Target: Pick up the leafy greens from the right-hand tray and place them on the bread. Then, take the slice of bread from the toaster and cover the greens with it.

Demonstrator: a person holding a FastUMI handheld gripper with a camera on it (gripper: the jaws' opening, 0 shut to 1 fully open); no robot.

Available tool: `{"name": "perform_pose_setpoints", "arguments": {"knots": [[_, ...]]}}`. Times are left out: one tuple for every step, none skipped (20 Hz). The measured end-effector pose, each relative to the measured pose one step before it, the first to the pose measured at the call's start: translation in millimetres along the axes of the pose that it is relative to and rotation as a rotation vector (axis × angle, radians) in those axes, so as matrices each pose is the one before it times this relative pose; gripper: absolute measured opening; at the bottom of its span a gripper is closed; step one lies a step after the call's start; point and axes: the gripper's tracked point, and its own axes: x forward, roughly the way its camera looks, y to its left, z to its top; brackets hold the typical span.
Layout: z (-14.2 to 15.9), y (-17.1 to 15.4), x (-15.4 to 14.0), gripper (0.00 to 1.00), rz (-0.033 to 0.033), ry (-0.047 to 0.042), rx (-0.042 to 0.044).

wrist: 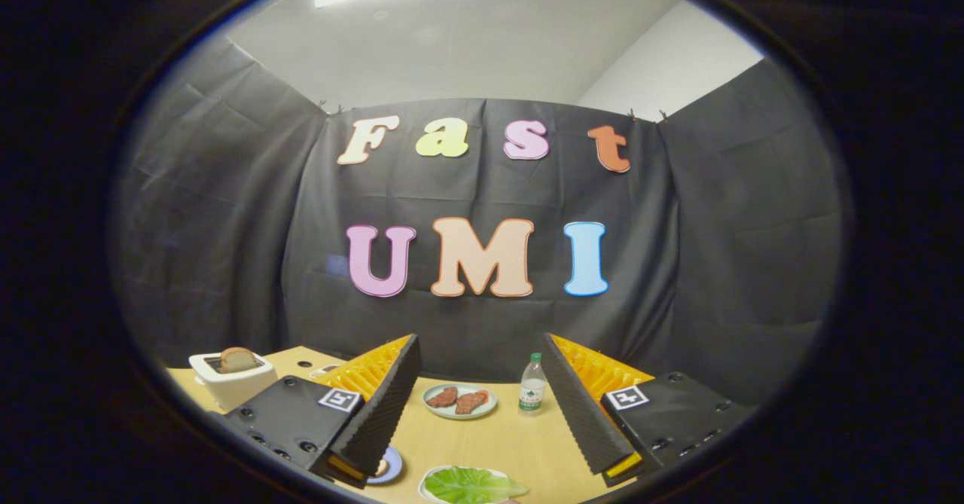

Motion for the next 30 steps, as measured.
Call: {"name": "perform_pose_setpoints", "arguments": {"knots": [[0.90, -1.22, 0.41, 1.00, 0.00110, -0.00048, -0.00127], [0.20, -0.95, 0.15, 1.00, 0.00116, -0.00111, -0.00009], [0.90, -1.22, 0.26, 1.00, 0.00117, -0.00085, 0.00075], [-1.17, -1.41, 0.49, 1.00, 0.00118, 0.00004, 0.00074], [-1.56, -1.37, -0.14, 1.00, 0.00218, 0.00279, -0.00042], [-1.24, -1.17, 0.83, 1.00, 0.00444, 0.00523, 0.00053], [-2.00, 0.98, 1.53, 1.00, 0.01795, 0.01024, 0.00565], [-4.84, 4.41, 1.03, 1.00, 0.02682, 0.01818, 0.00345], [-5.39, 0.97, 0.90, 1.00, 0.01695, 0.01862, -0.00364], [-4.25, -3.71, 1.91, 1.00, 0.01277, 0.01583, -0.01013], [-3.09, -1.33, 2.72, 1.00, 0.01386, 0.01389, -0.01154], [-3.51, 1.10, 2.09, 1.00, 0.01854, 0.01654, -0.00971], [-4.94, 1.89, 2.35, 1.00, 0.02267, 0.02165, -0.00676], [-6.76, 0.79, 1.08, 1.00, 0.02076, 0.02194, -0.00073], [-4.14, 1.30, 1.13, 1.00, 0.02313, 0.01701, 0.00207], [-2.37, -0.66, 1.57, 1.00, 0.01413, 0.01036, -0.00121], [-3.76, -1.92, 2.55, 1.00, 0.01103, 0.01129, -0.00674], [-3.13, -2.04, 2.25, 1.00, 0.01244, 0.01142, -0.00807], [-3.82, 0.19, 2.50, 1.00, 0.01534, 0.01469, -0.00888], [-5.26, 0.59, 3.22, 1.00, 0.01763, 0.01717, -0.00942], [-4.83, 0.42, 2.53, 1.00, 0.01500, 0.01439, -0.01068], [-4.00, 0.27, 2.58, 1.00, 0.01750, 0.01503, -0.00954], [-4.00, 0.90, 3.07, 1.00, 0.01884, 0.01265, -0.00582], [-5.11, 0.78, 2.26, 1.00, 0.01825, 0.01438, -0.00547], [-6.97, 0.09, 3.90, 1.00, 0.01761, 0.02002, -0.00896], [-6.09, -0.59, 3.32, 1.00, 0.01300, 0.01921, -0.01523], [-5.94, -0.70, 2.99, 1.00, 0.01185, 0.01826, -0.01849], [-5.01, 0.14, 2.81, 1.00, 0.01550, 0.01636, -0.01554], [-6.85, 1.11, 3.56, 1.00, 0.01544, 0.01563, -0.01118], [-5.82, 1.33, 3.24, 1.00, 0.01948, 0.01747, -0.00623]]}}
